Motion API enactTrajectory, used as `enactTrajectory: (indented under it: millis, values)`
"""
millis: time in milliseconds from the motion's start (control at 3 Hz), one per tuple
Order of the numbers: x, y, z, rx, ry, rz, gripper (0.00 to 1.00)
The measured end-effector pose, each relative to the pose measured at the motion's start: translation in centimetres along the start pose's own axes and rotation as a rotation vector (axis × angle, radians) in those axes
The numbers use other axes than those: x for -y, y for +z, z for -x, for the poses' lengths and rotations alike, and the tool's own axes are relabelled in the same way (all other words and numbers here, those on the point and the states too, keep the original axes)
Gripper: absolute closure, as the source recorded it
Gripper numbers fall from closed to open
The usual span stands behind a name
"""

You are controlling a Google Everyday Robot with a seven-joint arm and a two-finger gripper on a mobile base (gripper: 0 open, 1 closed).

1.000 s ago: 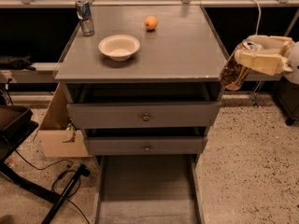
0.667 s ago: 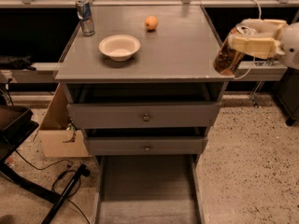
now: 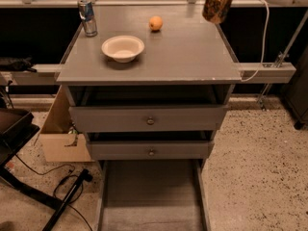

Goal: Pick orange can from bottom drawer and place on counter

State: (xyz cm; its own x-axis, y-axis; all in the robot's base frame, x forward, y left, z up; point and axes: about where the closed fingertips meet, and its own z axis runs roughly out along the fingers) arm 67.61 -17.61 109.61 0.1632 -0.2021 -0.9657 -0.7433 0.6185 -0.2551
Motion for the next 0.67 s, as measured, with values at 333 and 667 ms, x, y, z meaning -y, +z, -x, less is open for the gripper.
enactTrajectory:
  millis: [333,667]
  values:
    - [2.0,4.3,0.2,-0.004,-0.002,0.014,1.00]
    - [4.0,9.7,-3.8,-0.061,0.014,0.031,1.00]
